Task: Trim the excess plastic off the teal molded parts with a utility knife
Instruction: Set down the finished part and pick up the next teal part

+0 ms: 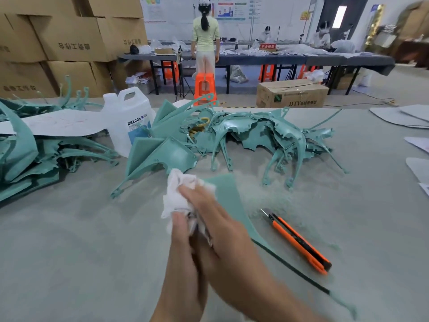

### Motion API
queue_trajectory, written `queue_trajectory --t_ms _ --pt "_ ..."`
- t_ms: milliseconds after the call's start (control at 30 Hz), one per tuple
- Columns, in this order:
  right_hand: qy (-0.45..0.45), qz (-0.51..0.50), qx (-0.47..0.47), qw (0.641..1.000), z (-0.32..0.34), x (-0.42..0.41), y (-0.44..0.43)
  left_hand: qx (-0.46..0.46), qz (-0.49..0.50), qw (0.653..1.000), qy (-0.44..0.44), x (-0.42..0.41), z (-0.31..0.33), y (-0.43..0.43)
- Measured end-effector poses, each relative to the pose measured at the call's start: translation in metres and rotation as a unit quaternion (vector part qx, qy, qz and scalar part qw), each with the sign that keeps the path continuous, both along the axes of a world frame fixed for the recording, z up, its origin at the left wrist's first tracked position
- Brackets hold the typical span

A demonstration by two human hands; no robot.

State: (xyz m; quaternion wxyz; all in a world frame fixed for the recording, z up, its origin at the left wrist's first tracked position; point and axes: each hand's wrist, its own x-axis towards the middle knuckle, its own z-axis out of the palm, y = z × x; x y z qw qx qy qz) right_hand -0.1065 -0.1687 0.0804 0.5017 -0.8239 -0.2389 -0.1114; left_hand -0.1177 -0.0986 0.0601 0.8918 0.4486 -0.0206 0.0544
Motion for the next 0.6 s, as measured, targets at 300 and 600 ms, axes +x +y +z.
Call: queue_trajectory --t_ms 300,600 --pt "0.209 -0.110 0.170 0.957 -0.013 0.049 -0.036 0.181 0.213 0.955 -0.103 0.004 0.008 0.030" --pt "0.204 0.082 0.292 0.931 0.004 0.025 -0.031 0.213 0.090 0.972 -0.045 0.044 0.000 0.036"
